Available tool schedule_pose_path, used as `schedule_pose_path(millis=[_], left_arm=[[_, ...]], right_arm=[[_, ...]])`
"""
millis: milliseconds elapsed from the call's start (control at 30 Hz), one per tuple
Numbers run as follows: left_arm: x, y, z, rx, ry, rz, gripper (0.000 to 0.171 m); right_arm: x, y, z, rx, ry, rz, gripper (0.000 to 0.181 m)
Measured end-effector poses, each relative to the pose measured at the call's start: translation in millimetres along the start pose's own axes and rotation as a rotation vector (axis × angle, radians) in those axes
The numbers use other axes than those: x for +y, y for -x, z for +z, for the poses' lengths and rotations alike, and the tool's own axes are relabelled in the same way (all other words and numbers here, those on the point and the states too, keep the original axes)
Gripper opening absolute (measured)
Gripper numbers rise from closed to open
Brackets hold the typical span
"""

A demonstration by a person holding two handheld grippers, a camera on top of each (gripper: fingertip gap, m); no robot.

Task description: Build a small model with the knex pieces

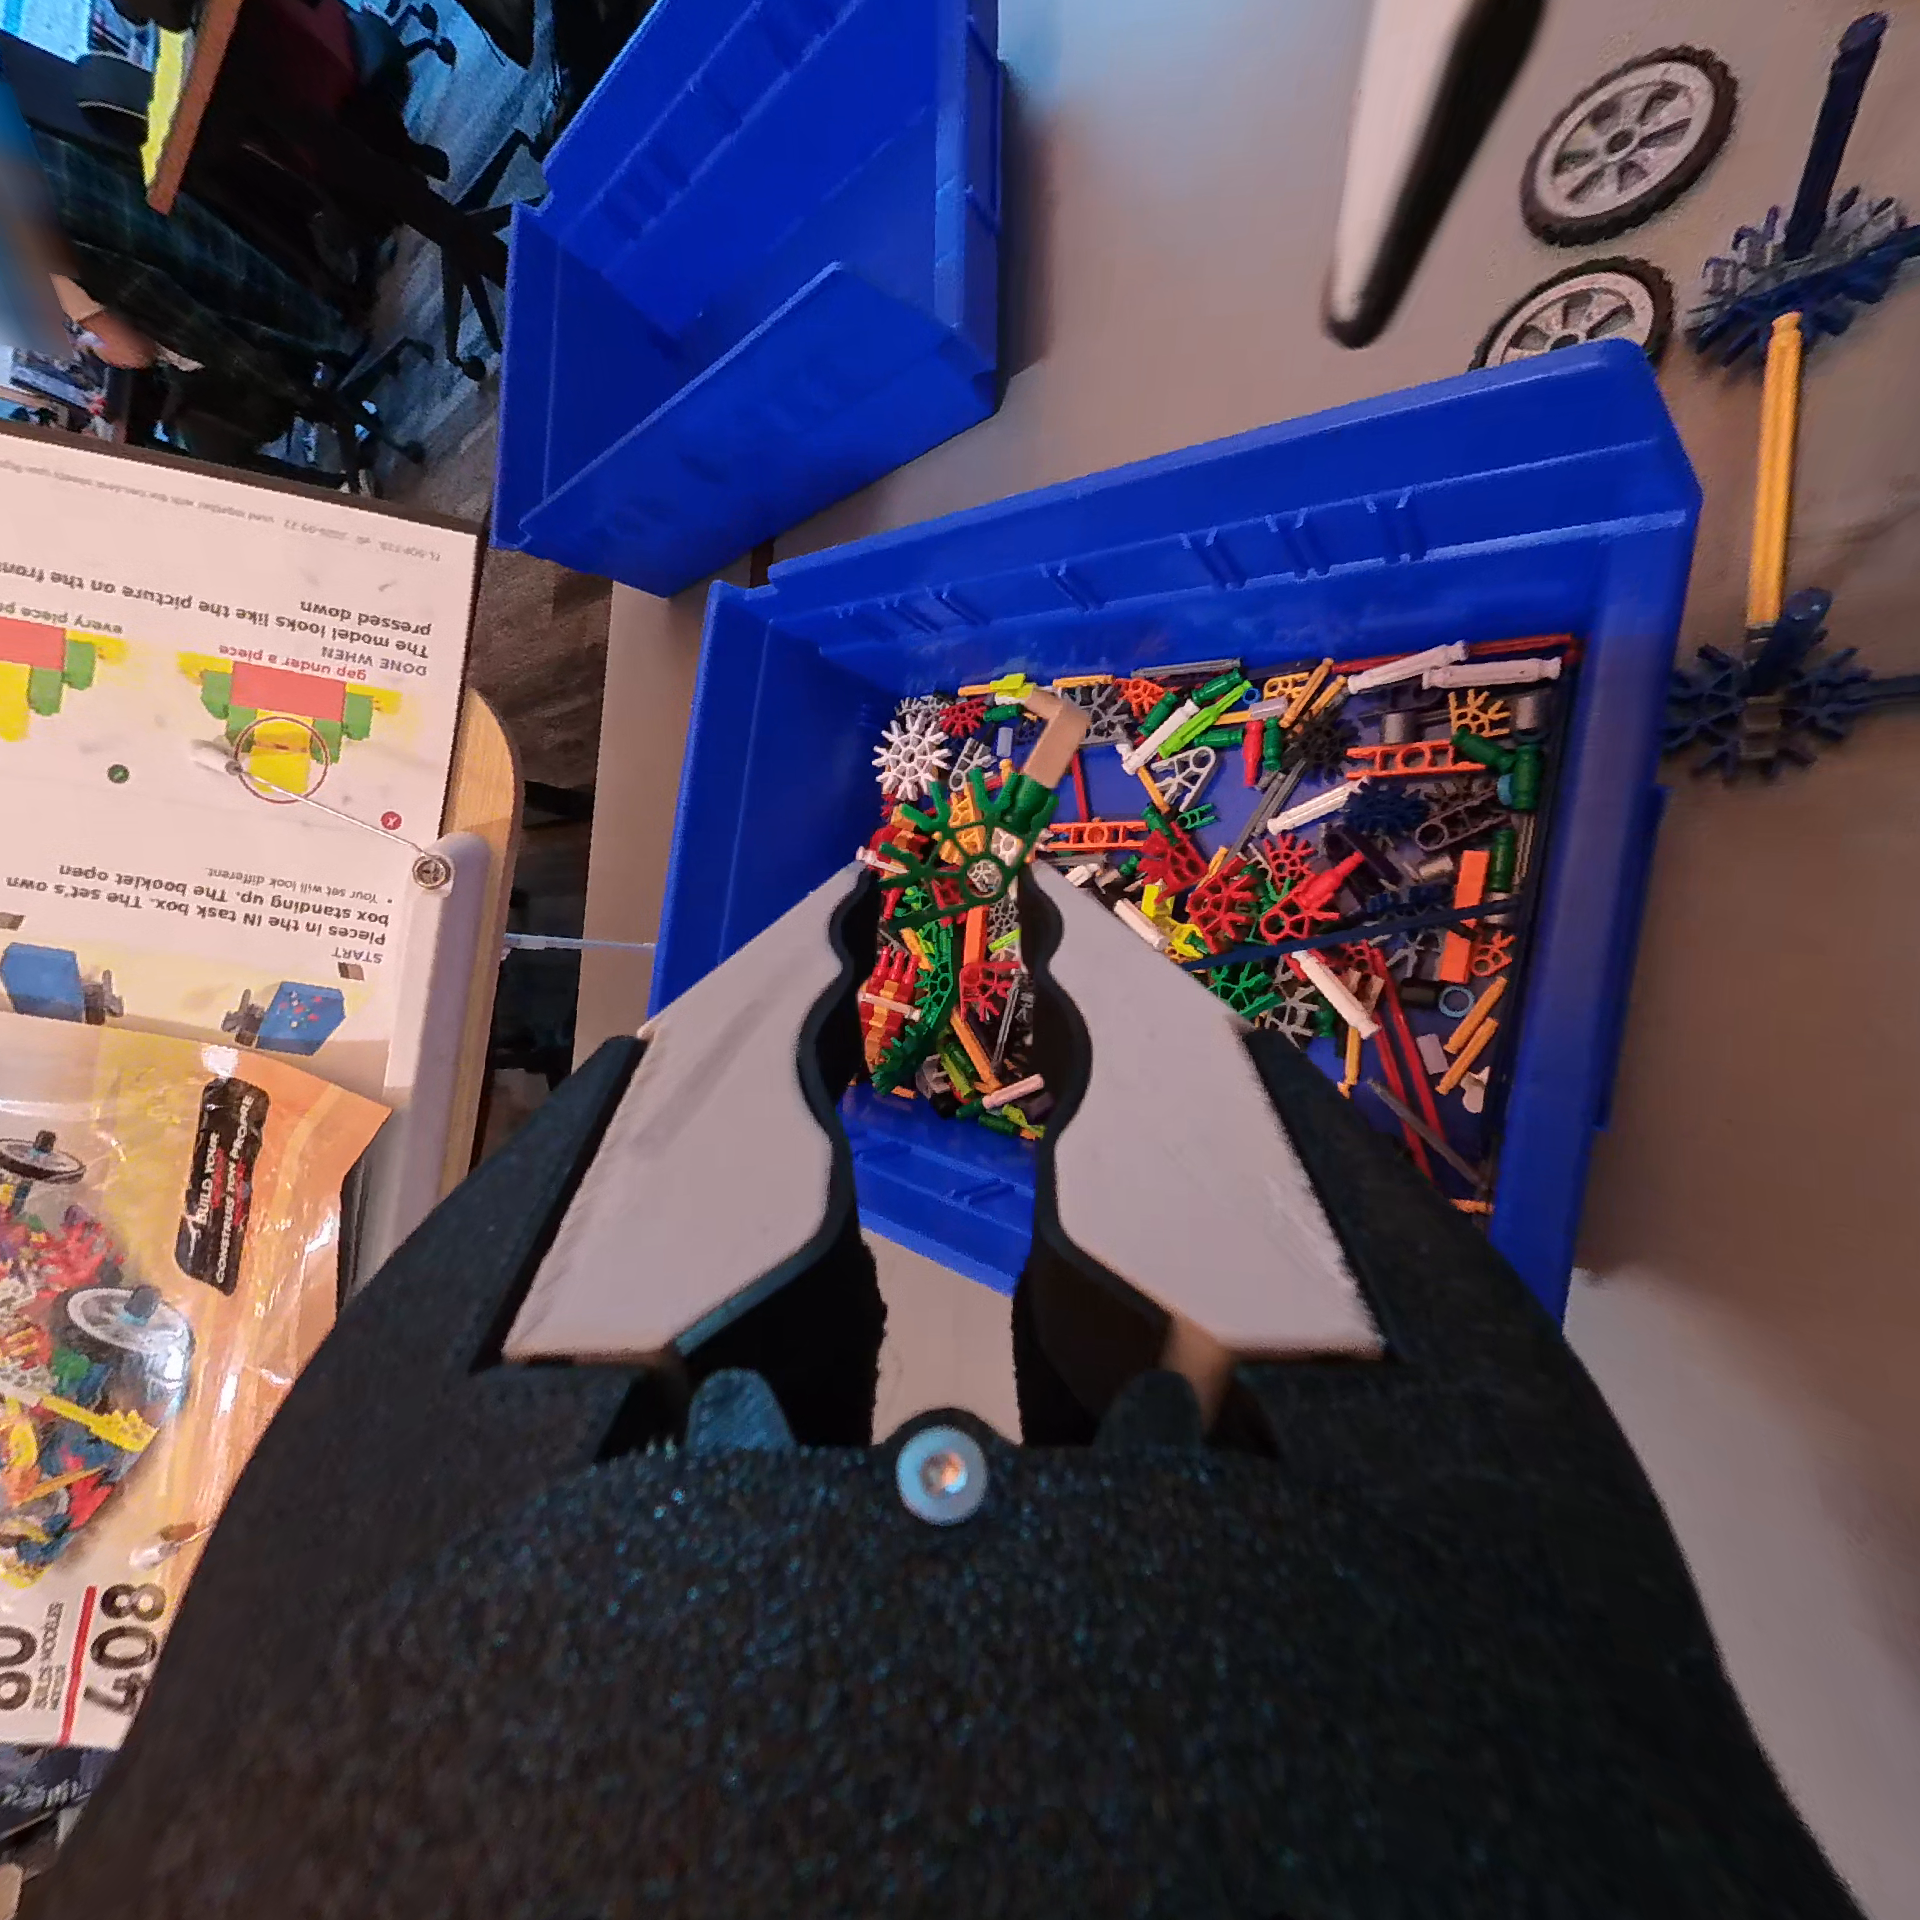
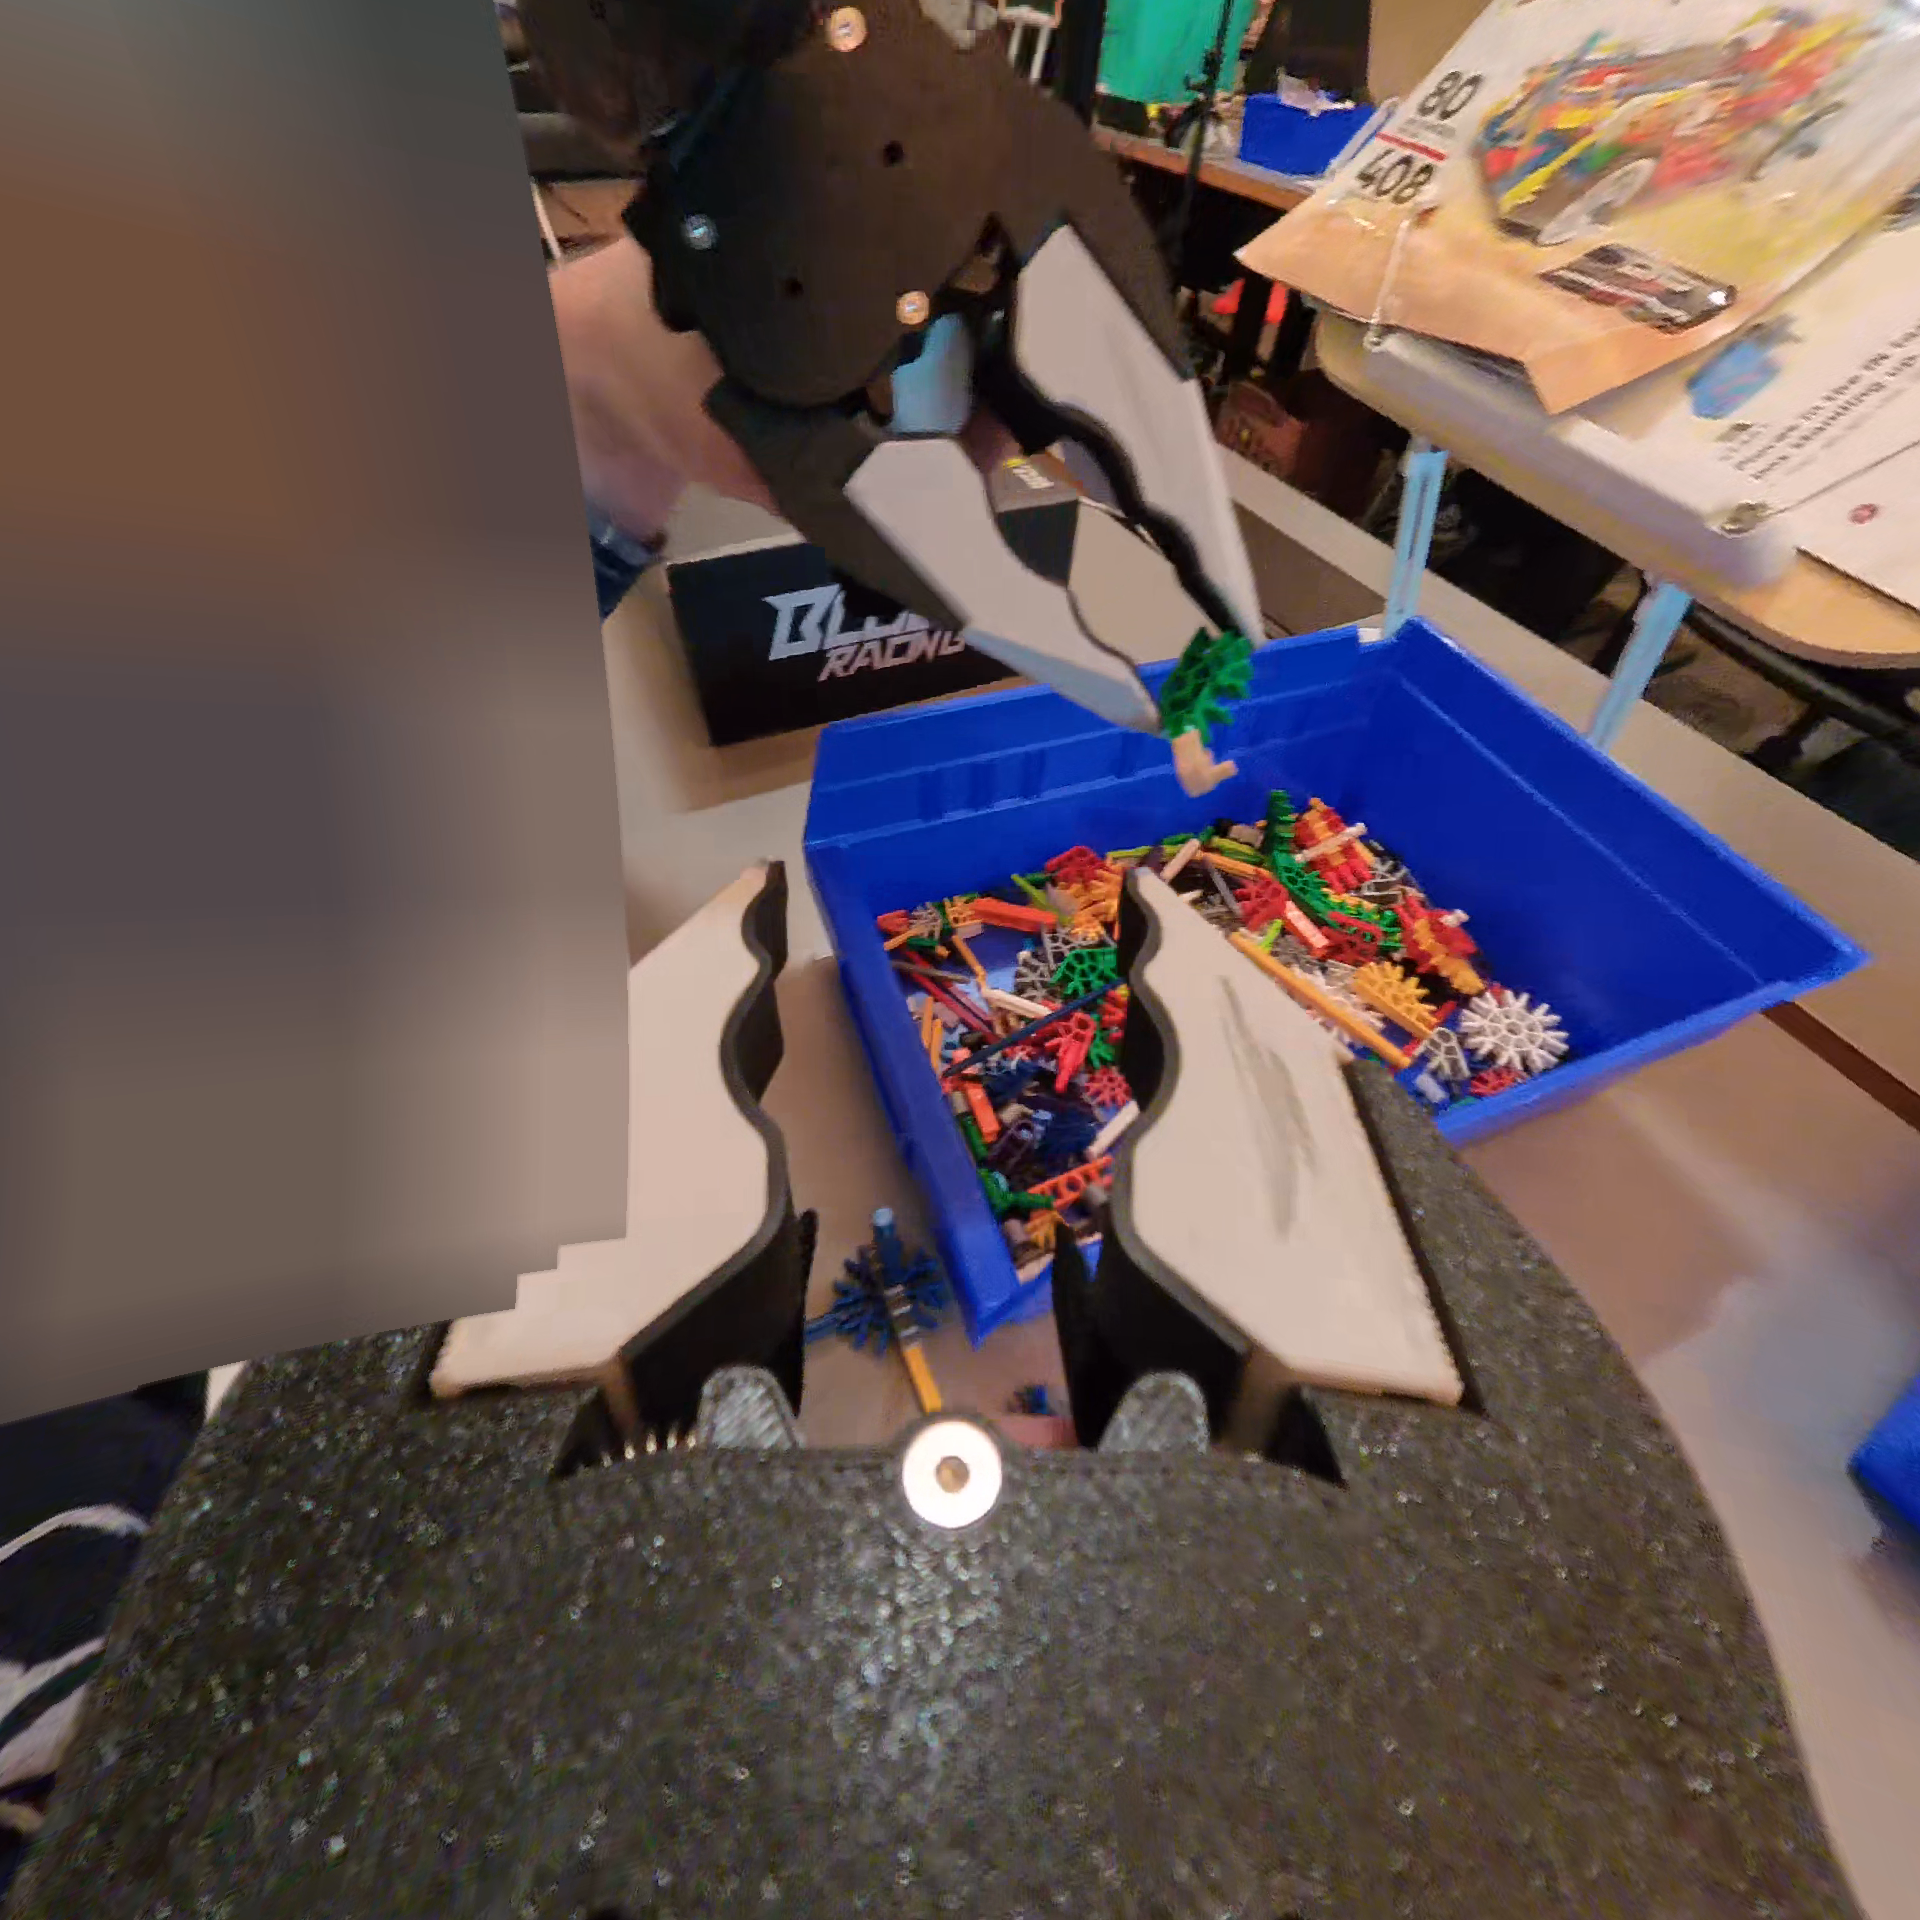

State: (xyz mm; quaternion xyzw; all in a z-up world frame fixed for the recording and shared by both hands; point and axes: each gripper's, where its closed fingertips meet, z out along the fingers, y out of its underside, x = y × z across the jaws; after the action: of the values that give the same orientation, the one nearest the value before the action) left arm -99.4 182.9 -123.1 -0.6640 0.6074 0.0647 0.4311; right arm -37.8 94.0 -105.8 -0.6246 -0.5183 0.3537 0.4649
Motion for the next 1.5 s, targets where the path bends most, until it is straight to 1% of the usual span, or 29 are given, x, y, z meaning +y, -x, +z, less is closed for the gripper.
schedule_pose_path(millis=[33, 233, 367, 567, 600, 667, 767, 833, 867, 900, 933, 967, 1067, 1133, 1200, 1267, 1300, 1400, 1500], left_arm=[[0, -1, 1, 0.005, 0.0, 0.001, 0.025], [0, -8, 6, 0.043, -0.011, 0.009, 0.024], [-8, -13, 7, 0.056, -0.043, 0.028, 0.025], [-17, -20, 8, 0.07, -0.076, 0.056, 0.025], [-18, -21, 8, 0.066, -0.08, 0.061, 0.025], [-23, -20, 8, 0.05, -0.097, 0.074, 0.024], [-25, -20, 7, 0.038, -0.099, 0.093, 0.025], [-26, -20, 7, 0.03, -0.103, 0.104, 0.024], [-27, -19, 6, 0.019, -0.112, 0.111, 0.025], [-30, -18, 5, 0.011, -0.129, 0.115, 0.024], [-34, -18, 4, 0.008, -0.152, 0.114, 0.023], [-38, -18, 2, 0.006, -0.172, 0.115, 0.023], [-42, -18, 0, -0.008, -0.191, 0.134, 0.023], [-45, -19, 0, -0.013, -0.199, 0.144, 0.023], [-47, -19, 1, -0.021, -0.208, 0.148, 0.023], [-48, -17, 0, -0.039, -0.213, 0.156, 0.024], [-49, -16, -1, -0.043, -0.219, 0.154, 0.024], [-52, -13, -5, -0.053, -0.25, 0.145, 0.023], [-57, -13, -7, -0.061, -0.274, 0.153, 0.023]], right_arm=[[-2, -5, 1, 0.01, -0.003, 0.01, 0.063], [1, -32, 13, 0.08, 0.024, 0.005, 0.053], [4, -37, 23, 0.057, 0.036, 0.048, 0.053], [12, -47, 33, 0.07, 0.053, 0.059, 0.041], [13, -48, 35, 0.071, 0.059, 0.061, 0.041], [9, -45, 36, 0.042, 0.044, 0.077, 0.039], [6, -46, 38, 0.032, 0.032, 0.099, 0.024], [6, -49, 39, 0.026, 0.03, 0.113, 0.017], [5, -50, 39, 0.022, 0.025, 0.124, 0.018], [6, -52, 38, 0.021, 0.025, 0.138, 0.022], [6, -54, 38, 0.019, 0.027, 0.152, 0.031], [7, -55, 38, 0.018, 0.027, 0.162, 0.034], [8, -57, 38, 0.011, 0.021, 0.178, 0.032], [10, -60, 37, 0.016, 0.022, 0.182, 0.024], [13, -62, 36, 0.01, 0.033, 0.189, 0.026], [15, -66, 34, 0.008, 0.034, 0.208, 0.036], [16, -67, 32, -0.002, 0.034, 0.22, 0.039], [17, -60, 32, -0.074, 0.028, 0.262, 0.039], [10, -51, 32, -0.158, -0.017, 0.314, 0.038]])
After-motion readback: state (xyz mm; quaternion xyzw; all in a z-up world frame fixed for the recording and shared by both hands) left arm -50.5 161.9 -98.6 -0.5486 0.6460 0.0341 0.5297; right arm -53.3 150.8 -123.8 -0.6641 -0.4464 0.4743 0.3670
